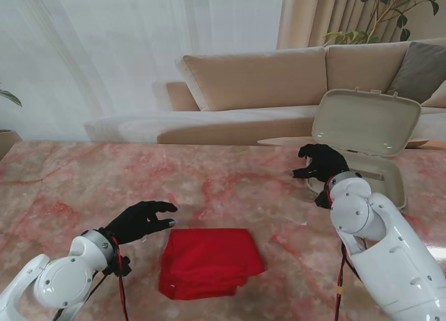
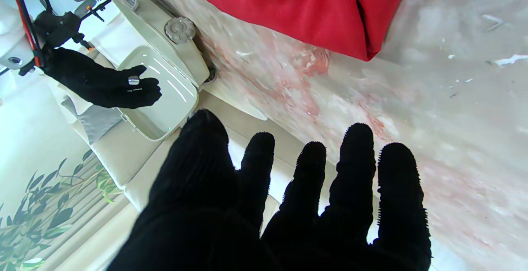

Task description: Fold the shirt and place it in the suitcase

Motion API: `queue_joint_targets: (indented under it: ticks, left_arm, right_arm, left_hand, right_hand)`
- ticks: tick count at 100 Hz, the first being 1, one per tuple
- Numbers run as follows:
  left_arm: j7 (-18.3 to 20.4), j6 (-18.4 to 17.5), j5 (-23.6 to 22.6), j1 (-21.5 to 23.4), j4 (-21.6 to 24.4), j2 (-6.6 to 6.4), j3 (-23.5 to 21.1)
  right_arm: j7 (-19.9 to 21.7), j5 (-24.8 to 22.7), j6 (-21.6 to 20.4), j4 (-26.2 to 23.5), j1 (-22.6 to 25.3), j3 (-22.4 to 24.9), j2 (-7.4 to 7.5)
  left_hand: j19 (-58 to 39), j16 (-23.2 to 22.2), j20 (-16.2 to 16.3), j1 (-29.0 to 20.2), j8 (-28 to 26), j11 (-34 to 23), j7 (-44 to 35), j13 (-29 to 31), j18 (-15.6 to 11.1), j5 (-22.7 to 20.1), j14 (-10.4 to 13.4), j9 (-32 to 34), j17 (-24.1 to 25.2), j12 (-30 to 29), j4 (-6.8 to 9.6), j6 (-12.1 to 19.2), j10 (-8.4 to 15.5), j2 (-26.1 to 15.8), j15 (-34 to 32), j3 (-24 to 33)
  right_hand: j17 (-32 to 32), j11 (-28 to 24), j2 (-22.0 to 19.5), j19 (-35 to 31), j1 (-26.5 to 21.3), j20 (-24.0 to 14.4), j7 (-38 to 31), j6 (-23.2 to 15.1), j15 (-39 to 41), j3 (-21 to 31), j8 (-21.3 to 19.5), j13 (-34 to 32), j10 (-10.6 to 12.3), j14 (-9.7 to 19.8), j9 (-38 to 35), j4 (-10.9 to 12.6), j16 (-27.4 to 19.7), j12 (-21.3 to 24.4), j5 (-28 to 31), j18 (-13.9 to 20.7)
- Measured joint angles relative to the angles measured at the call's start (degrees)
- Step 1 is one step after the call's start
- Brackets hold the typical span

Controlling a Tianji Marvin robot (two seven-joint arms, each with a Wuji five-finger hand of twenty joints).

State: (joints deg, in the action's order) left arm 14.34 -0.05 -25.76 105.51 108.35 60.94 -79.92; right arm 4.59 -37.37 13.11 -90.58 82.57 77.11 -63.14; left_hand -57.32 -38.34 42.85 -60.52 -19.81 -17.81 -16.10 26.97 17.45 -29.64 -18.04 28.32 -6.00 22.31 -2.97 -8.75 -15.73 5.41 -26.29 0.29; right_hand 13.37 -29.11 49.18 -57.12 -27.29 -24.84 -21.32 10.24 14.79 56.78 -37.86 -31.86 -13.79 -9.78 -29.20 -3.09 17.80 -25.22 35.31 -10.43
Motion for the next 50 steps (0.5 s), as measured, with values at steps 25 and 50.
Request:
queue_joint_targets:
  ticks: [25,50]
  left_arm:
    - [-2.98,-0.16,-0.34,-0.24,-0.65,0.49,0.09]
    - [-4.65,-0.15,-0.83,-0.67,-1.31,0.86,0.40]
  right_arm:
    - [3.72,-1.37,-2.01,4.97,-3.36,0.00,0.95]
    - [6.32,-1.25,-3.51,11.80,-7.25,-1.60,1.89]
  left_hand:
    - [0.87,0.30,-0.70,0.00,0.00,0.00,-0.02,0.00,0.00,-0.01,-0.01,0.00,0.12,0.00,0.00,-0.01,0.00,0.00,0.08,0.00]
    - [0.94,0.38,-1.55,0.00,0.00,0.00,-0.03,0.00,0.00,-0.01,-0.01,0.00,0.13,0.00,0.00,-0.01,0.00,0.00,0.09,0.00]
  right_hand:
    - [-0.40,-0.19,3.30,0.33,0.08,0.75,0.55,0.00,0.25,1.96,0.52,0.59,0.22,0.52,0.68,-1.19,-0.73,0.65,0.00,1.16]
    - [-1.06,-0.17,3.40,1.37,0.12,1.43,0.57,-0.01,0.08,2.25,0.60,1.28,0.75,1.21,1.29,-1.20,-1.39,0.68,0.00,1.89]
